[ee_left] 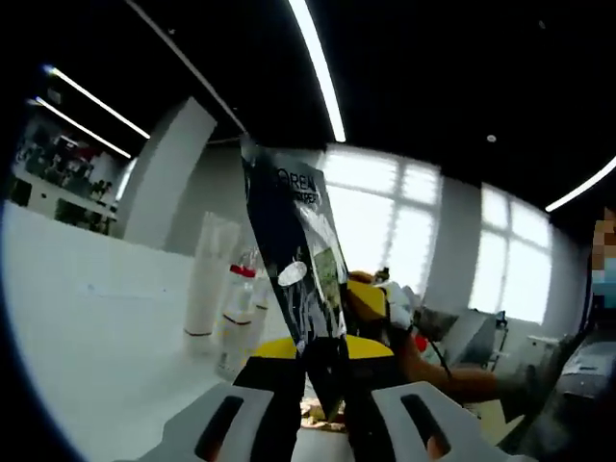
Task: Arrange the skincare products in the storage area until every visible bottle or jar stands upright without overlapping.
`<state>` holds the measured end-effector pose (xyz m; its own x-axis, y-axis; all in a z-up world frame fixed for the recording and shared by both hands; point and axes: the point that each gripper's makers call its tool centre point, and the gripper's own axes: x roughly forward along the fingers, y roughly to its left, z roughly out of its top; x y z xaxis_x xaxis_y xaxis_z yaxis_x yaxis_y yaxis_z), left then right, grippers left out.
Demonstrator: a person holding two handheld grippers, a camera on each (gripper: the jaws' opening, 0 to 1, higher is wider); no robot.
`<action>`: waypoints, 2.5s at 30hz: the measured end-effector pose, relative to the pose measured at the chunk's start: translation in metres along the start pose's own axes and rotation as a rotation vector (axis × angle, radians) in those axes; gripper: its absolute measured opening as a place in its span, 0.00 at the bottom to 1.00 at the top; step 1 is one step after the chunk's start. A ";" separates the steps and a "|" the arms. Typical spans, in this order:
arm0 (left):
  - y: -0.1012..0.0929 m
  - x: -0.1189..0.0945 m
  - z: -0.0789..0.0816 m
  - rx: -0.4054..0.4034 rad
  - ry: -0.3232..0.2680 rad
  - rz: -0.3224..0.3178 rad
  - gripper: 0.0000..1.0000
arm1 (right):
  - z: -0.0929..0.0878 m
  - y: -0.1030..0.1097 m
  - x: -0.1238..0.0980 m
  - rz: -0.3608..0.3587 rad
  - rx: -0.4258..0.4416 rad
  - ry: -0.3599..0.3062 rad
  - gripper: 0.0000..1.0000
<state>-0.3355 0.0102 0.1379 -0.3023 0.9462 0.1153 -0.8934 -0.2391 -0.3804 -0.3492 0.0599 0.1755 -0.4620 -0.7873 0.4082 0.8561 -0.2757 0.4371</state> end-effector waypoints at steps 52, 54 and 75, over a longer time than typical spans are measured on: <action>0.056 -0.031 0.028 0.195 -0.133 0.419 0.14 | -0.080 -0.031 -0.002 -0.186 0.022 0.367 0.00; 0.059 -0.033 0.030 0.197 -0.142 0.438 0.14 | -0.086 -0.035 -0.004 -0.214 0.022 0.396 0.00; 0.070 -0.022 0.011 0.300 0.014 0.511 0.10 | -0.132 -0.096 -0.009 -0.488 0.044 0.634 0.00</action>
<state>-0.3951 -0.0301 0.1187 -0.7162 0.6974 -0.0272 -0.6914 -0.7143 -0.1083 -0.3965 0.0202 0.0244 -0.5508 -0.7509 -0.3642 0.5755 -0.6578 0.4859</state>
